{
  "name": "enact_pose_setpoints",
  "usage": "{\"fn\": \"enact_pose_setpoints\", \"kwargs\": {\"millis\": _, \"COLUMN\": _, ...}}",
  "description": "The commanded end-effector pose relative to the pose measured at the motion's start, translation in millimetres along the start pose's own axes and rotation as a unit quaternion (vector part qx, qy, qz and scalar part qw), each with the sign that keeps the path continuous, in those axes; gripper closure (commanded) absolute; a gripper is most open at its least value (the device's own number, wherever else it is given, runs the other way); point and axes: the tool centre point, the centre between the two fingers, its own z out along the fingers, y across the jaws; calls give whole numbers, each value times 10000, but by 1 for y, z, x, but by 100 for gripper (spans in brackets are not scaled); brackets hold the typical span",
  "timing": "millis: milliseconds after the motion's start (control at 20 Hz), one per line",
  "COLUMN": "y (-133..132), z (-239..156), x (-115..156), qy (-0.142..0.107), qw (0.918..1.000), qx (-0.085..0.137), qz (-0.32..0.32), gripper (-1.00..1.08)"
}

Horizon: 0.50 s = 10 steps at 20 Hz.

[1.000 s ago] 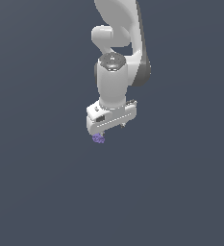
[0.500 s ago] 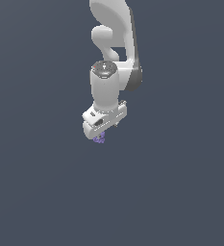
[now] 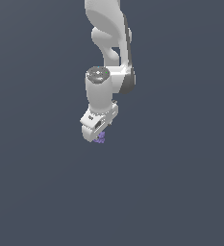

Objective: Pick up the object and move it to a goal position.

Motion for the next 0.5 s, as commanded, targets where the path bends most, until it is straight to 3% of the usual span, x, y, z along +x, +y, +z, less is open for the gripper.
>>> {"fn": "enact_pose_setpoints", "kwargs": {"millis": 0, "y": -1, "z": 6, "x": -7, "qy": -8, "qw": 9995, "qx": 9, "qz": -304, "gripper": -92}}
{"fn": "enact_pose_setpoints", "kwargs": {"millis": 450, "y": -4, "z": 24, "x": -28, "qy": -22, "qw": 9919, "qx": 47, "qz": -1268, "gripper": -92}}
